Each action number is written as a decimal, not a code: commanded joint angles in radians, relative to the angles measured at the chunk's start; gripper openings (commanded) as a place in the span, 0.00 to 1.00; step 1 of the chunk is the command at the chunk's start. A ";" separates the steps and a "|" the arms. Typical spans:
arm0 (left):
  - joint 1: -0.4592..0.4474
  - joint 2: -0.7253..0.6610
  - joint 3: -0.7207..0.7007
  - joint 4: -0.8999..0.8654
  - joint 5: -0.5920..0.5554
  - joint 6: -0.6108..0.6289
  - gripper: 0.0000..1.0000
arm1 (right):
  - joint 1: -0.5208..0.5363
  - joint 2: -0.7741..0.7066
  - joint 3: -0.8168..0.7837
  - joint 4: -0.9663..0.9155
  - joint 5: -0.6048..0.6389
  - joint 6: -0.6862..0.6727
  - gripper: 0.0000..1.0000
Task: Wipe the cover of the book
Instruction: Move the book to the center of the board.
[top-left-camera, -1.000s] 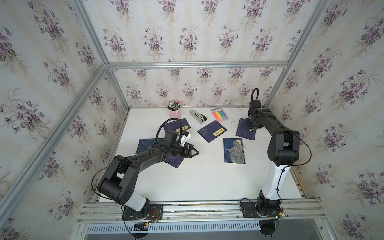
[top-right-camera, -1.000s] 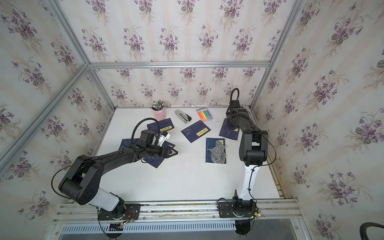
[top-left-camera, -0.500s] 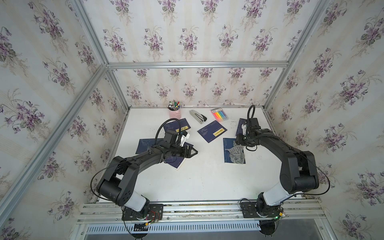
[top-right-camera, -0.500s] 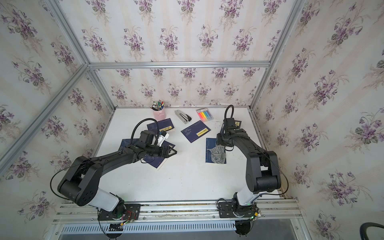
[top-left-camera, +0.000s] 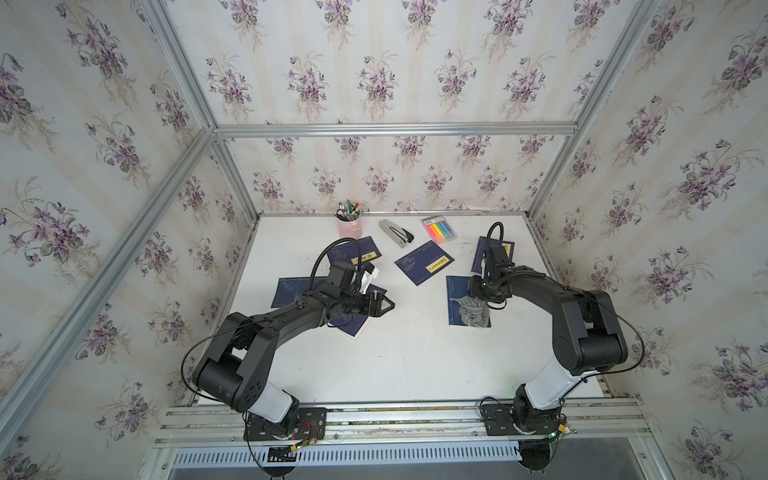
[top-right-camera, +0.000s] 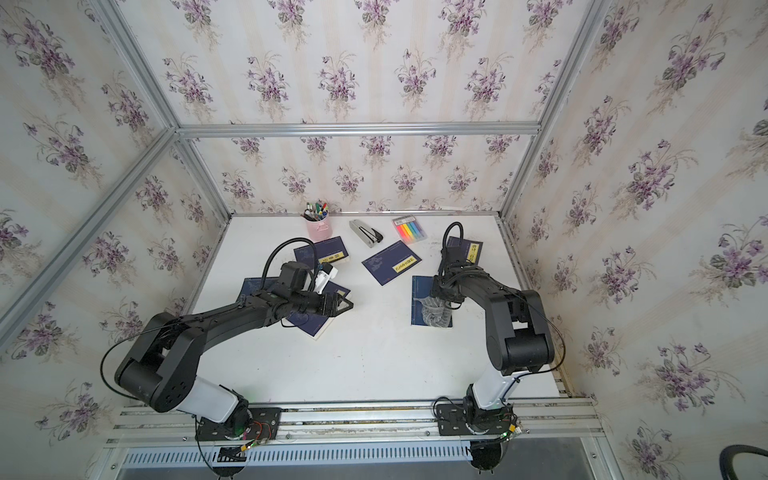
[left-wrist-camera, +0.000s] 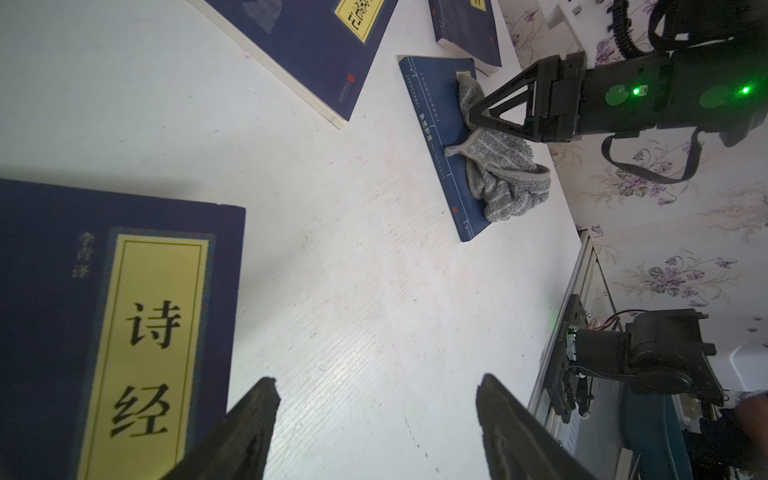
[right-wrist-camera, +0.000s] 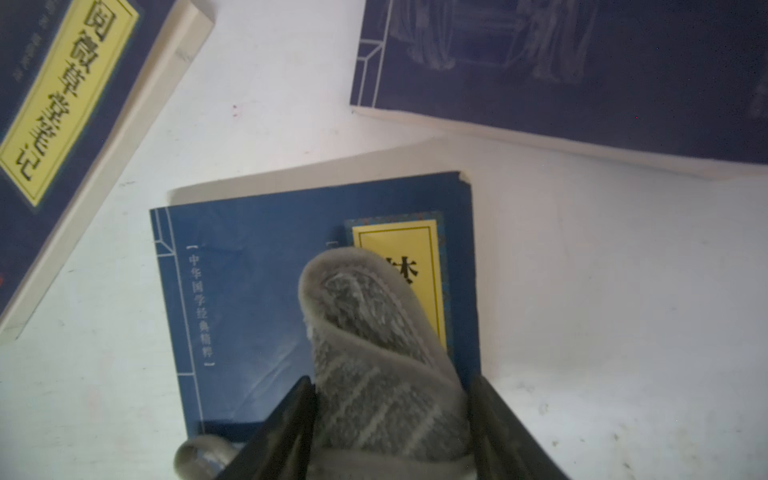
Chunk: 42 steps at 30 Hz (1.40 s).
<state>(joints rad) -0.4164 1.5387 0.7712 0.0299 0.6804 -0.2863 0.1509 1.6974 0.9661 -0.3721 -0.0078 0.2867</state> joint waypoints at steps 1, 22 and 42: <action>0.000 0.003 0.004 0.019 0.001 0.018 0.77 | 0.008 0.012 0.011 -0.009 0.058 0.009 0.60; -0.001 0.003 0.011 0.004 -0.014 0.015 0.77 | 0.234 0.068 0.000 -0.004 -0.126 0.008 0.57; -0.066 0.111 0.092 -0.110 -0.101 0.007 0.69 | 0.439 -0.294 -0.142 0.074 -0.149 0.189 0.61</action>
<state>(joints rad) -0.4702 1.6398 0.8436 -0.0547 0.6151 -0.2863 0.5888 1.4456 0.7910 -0.2188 -0.1753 0.5148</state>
